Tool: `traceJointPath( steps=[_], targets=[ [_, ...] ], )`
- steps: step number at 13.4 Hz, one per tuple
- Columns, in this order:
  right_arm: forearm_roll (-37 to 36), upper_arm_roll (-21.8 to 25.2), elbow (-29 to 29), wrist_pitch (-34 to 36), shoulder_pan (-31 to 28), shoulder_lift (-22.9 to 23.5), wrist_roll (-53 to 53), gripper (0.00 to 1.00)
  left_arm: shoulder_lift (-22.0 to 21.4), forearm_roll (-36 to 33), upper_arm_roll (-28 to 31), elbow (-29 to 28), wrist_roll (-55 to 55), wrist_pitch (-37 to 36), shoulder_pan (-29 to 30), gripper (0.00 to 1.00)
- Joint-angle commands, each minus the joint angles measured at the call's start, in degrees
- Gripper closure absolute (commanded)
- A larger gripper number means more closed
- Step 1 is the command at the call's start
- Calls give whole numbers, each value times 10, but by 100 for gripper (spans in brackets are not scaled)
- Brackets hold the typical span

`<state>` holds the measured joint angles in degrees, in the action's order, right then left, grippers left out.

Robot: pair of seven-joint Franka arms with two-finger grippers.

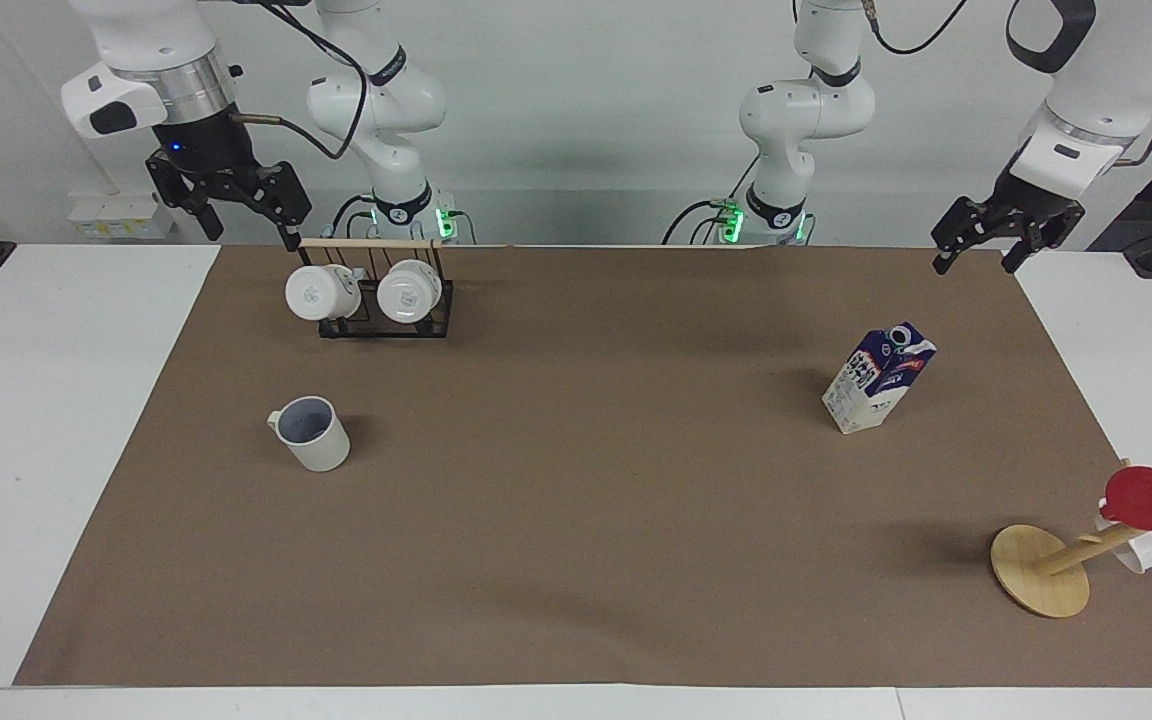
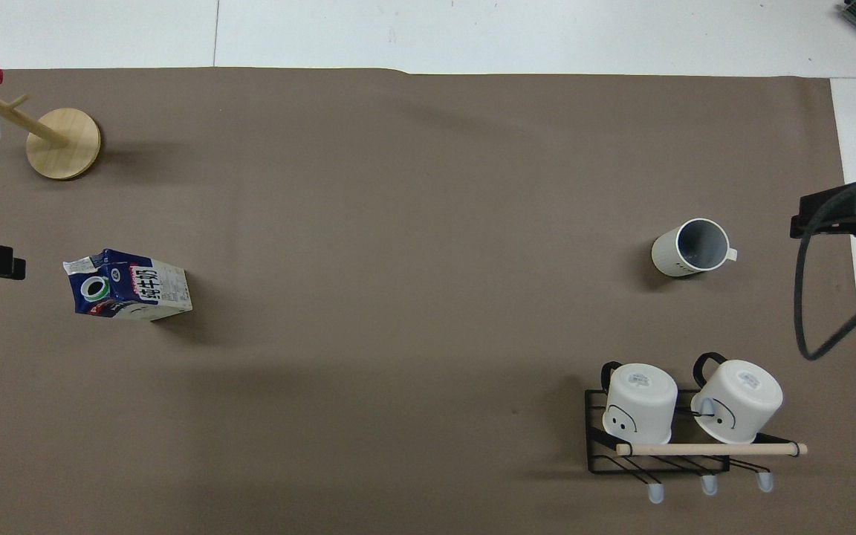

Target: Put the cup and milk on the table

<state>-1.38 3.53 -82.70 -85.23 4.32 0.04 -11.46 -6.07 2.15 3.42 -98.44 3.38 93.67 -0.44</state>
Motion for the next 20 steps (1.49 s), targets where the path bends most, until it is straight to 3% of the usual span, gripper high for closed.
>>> traceJointPath(
  steps=[1, 10, 20],
  targets=[
    [6, 2, -11, -4, -1, -7, 5, 0, 22, -13, 29, 34, -7, -29, -43, 0],
    [6, 2, -11, -2, -2, -7, 7, 0, 23, -13, 68, 35, -7, -42, -98, 0],
    [6, 5, -10, -4, -2, -6, 13, 0, 4, -12, 57, 33, -9, -38, -98, 0]
  ],
)
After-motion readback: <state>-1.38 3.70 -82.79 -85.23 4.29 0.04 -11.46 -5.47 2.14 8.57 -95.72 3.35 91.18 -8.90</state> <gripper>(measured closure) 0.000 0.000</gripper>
